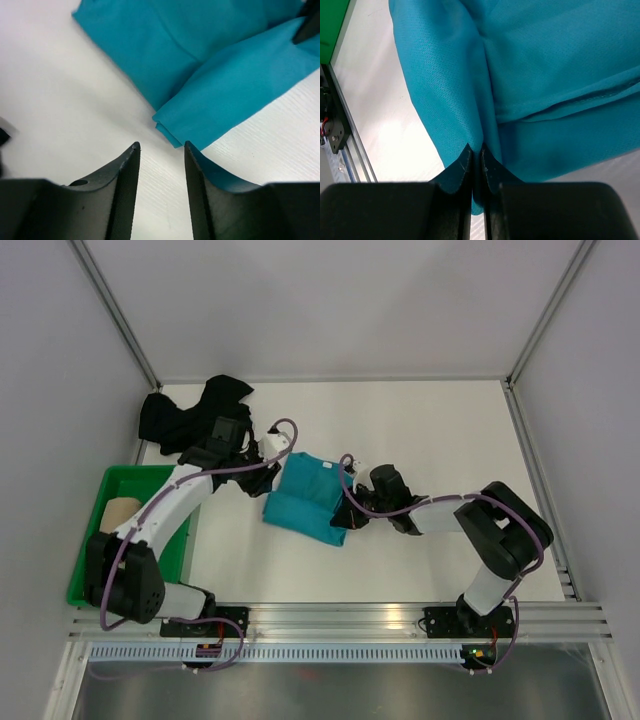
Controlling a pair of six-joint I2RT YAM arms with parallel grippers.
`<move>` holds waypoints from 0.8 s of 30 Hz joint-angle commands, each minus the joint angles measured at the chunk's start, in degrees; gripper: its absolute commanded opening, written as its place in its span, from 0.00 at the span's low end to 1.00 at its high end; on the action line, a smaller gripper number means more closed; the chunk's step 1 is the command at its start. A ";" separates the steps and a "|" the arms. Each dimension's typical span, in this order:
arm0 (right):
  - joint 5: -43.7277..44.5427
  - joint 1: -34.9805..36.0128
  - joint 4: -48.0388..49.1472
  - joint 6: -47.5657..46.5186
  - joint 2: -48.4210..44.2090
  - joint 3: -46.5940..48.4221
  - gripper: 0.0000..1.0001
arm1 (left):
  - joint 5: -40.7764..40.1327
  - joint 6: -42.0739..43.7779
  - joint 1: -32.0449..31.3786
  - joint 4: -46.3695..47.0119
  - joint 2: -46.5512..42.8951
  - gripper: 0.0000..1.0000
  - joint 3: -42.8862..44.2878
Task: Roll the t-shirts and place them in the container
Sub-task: Roll the tshirt
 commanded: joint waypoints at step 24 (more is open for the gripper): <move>-9.77 -3.40 -2.03 -4.84 3.73 3.07 0.21 | -7.91 27.73 -14.27 17.79 6.99 0.51 -18.79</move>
